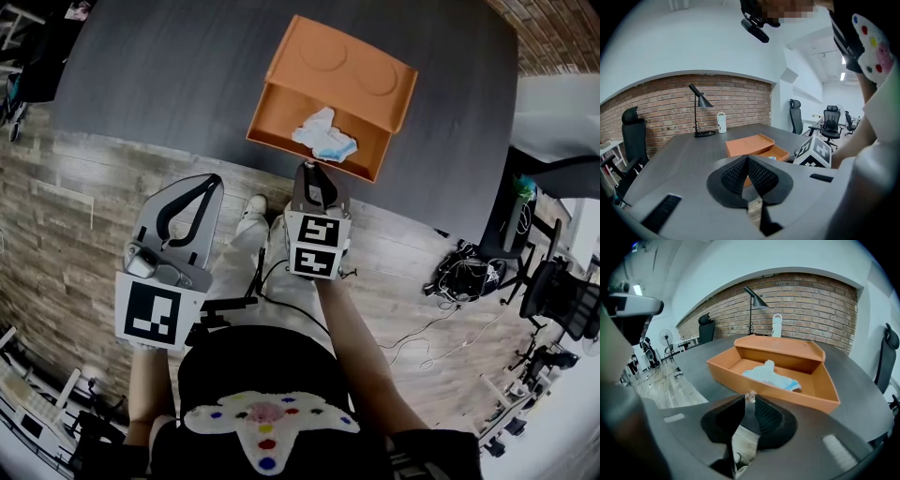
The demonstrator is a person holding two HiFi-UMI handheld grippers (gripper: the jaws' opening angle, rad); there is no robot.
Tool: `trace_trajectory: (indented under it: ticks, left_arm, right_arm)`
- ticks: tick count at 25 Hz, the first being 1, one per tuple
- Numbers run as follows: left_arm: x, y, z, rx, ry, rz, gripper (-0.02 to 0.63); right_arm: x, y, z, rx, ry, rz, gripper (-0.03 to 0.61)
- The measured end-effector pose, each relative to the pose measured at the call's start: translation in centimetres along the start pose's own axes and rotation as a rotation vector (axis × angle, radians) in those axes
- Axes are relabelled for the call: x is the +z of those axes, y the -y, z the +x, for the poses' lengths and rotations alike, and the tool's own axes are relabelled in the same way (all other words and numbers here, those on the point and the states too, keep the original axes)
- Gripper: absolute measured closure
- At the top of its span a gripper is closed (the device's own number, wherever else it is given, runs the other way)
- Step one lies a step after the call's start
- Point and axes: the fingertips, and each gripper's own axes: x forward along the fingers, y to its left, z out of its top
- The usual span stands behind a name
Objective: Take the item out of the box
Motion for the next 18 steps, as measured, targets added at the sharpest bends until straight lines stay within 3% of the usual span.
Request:
trace_trajectory:
  ticks: [8,10,13,18]
  left_arm:
    - [0.0,0.7,0.5,-0.012,0.000,0.004,0.609]
    - [0.1,0.8,0.5,-0.014,0.003,0.007,0.609]
    - [0.8,1.1,0.5,-0.018,0.013,0.010,0.609]
    - [2.4,1.7,0.6,-0.028,0.040,0.026,0.609]
  right_arm:
    - [-0.6,0.0,-0.1,0.032,0.012,-0.003,0.499]
    - [-1.1,-0.2,-0.2,0.052,-0.004,-0.006,0.459]
    - [-0.6,-0.5,-0.8,0.062,0.003,0.001,0.459]
    - [1.3,0.2,-3.4,0.050,0.071,-0.001,0.515]
